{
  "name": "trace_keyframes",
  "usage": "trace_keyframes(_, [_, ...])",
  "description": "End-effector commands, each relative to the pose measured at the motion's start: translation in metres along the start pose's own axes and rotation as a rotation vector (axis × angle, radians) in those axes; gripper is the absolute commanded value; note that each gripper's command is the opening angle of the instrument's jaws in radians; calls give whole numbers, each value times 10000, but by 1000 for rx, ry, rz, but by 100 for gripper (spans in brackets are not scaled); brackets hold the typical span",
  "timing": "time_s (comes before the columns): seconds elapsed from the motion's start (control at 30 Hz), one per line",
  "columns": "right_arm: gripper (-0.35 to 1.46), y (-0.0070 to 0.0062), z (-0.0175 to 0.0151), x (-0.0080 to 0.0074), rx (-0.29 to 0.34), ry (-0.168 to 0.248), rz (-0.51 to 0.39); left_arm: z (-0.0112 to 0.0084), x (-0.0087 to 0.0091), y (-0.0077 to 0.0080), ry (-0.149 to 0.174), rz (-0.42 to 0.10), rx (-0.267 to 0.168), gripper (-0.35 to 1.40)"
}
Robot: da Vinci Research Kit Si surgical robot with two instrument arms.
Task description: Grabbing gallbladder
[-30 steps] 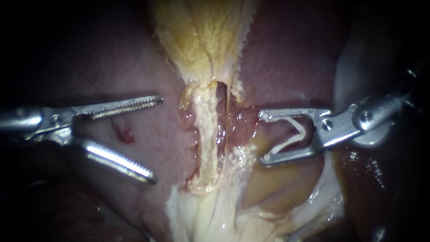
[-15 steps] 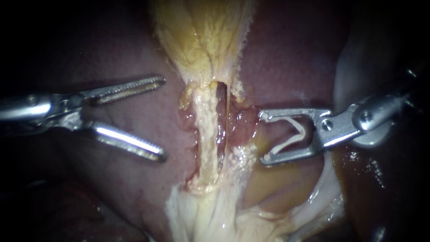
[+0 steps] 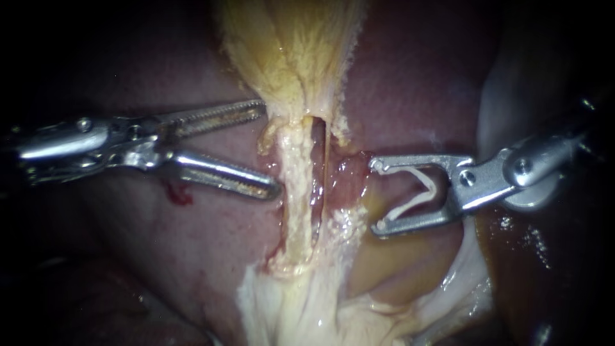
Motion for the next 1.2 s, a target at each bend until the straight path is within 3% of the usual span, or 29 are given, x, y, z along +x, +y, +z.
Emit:
trace_keyframes(0.03, [50,0,0,0,0,0,0,0,3,3,4,-1,-5,67])
trace_keyframes(0.37, [50,0,1,0,0,0,0,3,11,12,25,-55,-34,42])
trace_keyframes(0.43, [50,0,1,0,0,0,0,3,11,13,27,-68,-38,31])
trace_keyframes(0.63, [50,0,1,0,0,0,0,-1,11,16,36,-114,-53,-32])
trace_keyframes(0.67, [50,0,1,0,0,0,0,-3,11,18,39,-115,-55,-35])
trace_keyframes(0.97, [50,0,1,1,0,0,0,-14,9,19,71,-174,-70,-35])
trace_keyframes(1.2, [50,0,1,1,0,0,0,-22,-2,12,77,-181,-73,-35])
